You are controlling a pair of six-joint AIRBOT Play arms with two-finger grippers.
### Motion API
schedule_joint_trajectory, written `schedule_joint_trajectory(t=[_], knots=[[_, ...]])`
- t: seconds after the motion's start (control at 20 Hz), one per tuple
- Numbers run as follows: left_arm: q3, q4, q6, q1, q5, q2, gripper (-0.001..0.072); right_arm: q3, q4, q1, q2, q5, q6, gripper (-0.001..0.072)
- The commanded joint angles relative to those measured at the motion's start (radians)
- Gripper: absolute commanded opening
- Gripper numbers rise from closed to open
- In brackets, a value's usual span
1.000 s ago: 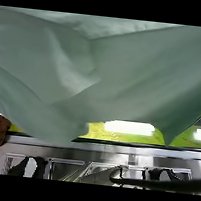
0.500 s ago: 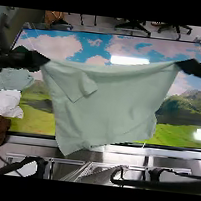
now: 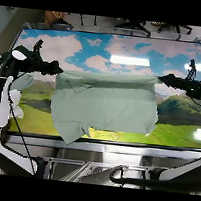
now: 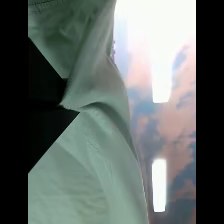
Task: Fold the shirts.
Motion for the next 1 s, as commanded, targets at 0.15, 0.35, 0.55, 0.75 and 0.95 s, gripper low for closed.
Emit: schedule_joint_trajectory(t=[0.15, 0.35, 0.55, 0.75, 0.95], knots=[[0.015, 0.211, -0.111, -0.003, -0.093, -0.067, 0.0015, 0.005, -0.194, 0.003, -0.039, 0.019, 0.061, 0.0020], [-0.079, 0.211, -0.110, -0.003, -0.050, -0.067, 0.0016, 0.004, -0.210, 0.003, -0.064, 0.042, 0.063, 0.0020], [-0.103, 0.208, -0.110, -0.003, -0.023, -0.067, 0.0016, 0.004, -0.210, 0.016, -0.082, 0.043, 0.062, 0.0021], [-0.102, 0.209, -0.111, -0.003, -0.025, -0.067, 0.0019, 0.004, -0.214, 0.037, -0.084, 0.043, 0.061, 0.0022], [-0.037, 0.209, -0.183, 0.008, -0.169, -0.067, 0.0608, 0.007, -0.238, 0.032, -0.035, 0.103, 0.062, 0.0270]])
